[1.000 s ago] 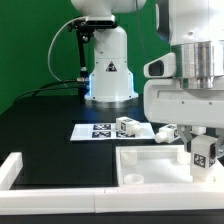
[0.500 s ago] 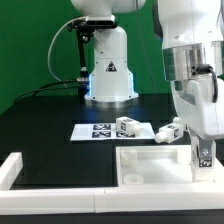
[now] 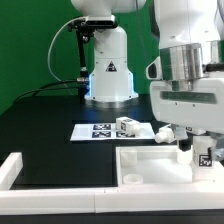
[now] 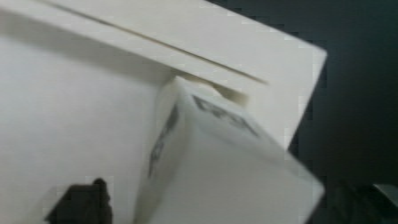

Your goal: Assemble one leg

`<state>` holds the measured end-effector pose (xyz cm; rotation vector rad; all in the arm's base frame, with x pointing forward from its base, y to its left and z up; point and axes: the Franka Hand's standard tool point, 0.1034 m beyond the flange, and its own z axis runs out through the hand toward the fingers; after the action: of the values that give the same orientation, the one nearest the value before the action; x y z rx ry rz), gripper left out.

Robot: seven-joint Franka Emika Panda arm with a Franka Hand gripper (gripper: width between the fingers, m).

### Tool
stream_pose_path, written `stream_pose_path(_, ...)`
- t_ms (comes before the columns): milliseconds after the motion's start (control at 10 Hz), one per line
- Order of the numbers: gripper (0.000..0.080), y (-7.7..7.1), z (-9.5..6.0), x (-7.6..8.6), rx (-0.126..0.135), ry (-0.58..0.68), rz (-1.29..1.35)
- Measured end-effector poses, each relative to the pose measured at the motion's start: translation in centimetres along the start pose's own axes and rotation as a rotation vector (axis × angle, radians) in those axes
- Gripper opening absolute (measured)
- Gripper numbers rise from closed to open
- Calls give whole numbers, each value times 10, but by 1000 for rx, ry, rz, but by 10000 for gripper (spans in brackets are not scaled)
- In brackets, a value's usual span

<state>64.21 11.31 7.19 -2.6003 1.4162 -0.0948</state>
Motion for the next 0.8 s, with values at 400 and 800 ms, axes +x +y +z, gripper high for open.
stream_pose_path(400, 649, -2, -3, -8, 9, 71, -299)
stream_pose_path(800, 622, 3, -2, 2, -42, 90, -800)
